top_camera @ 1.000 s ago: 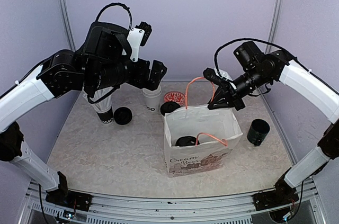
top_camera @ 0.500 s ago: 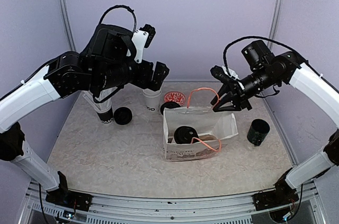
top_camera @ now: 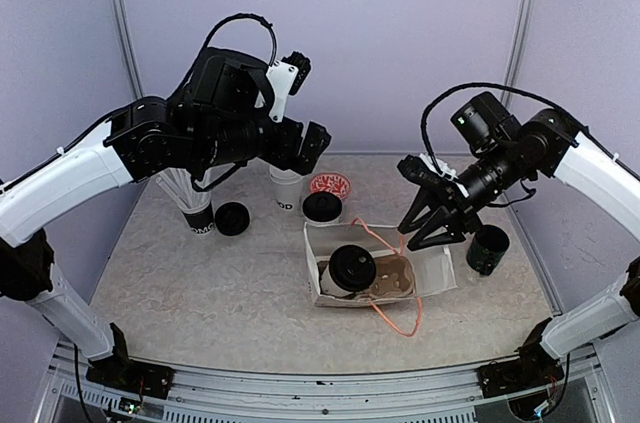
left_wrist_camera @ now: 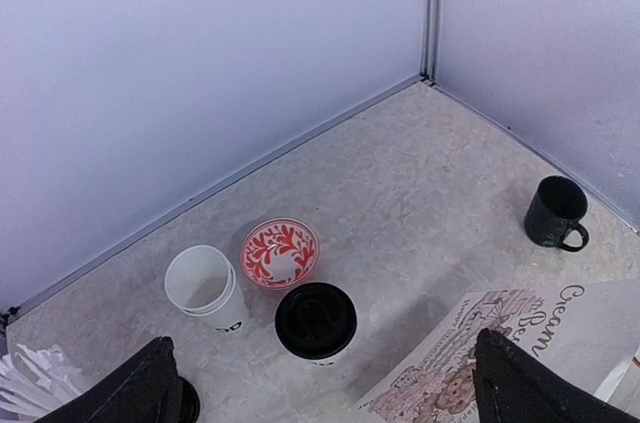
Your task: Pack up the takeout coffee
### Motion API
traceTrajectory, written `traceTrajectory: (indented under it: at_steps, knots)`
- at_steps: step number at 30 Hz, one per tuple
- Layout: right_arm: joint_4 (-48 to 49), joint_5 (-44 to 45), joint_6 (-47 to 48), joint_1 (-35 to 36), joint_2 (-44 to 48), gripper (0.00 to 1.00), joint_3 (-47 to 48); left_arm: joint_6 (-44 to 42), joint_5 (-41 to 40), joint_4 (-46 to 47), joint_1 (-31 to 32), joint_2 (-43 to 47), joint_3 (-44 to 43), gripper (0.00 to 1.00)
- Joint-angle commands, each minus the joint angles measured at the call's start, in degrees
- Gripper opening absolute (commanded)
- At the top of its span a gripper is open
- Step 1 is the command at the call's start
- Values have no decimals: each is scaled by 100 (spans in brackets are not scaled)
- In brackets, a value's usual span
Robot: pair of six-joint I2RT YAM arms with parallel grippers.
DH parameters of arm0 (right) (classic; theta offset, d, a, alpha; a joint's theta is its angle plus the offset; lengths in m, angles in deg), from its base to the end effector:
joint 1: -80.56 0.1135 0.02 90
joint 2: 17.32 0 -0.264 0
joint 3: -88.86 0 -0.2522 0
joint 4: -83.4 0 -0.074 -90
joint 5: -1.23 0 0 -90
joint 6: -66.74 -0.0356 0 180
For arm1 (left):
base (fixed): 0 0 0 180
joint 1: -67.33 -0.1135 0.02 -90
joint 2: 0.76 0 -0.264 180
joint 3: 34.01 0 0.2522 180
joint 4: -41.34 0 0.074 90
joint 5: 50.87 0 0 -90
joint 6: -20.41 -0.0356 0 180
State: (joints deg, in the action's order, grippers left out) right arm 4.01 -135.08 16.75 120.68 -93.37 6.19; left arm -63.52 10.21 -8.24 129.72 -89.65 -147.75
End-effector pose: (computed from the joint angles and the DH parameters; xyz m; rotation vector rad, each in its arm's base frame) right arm 0.1696 0.1766 0.3775 -1.7724 1.6509 1.0289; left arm 0.1725 -0.2926 0.4394 0.6299 1.8521 -0.2838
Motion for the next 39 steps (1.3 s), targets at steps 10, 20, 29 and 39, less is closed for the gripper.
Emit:
traceTrajectory:
  at_steps: [10,20,29,39]
  knots:
    - [-95,71,48,198,110,35,-87,-1869,1472,1555,1353,1134,1946,99]
    - [-47,197,79,197,-33,36,74,-2228,404,1258,1717,244,1377,99]
    - [-82,350,38,192,-115,35,369,-2225,325,1215,1583,128,1394,99]
    - [-258,521,28,136,-141,39,927,-2373,927,974,1267,-234,1192,92]
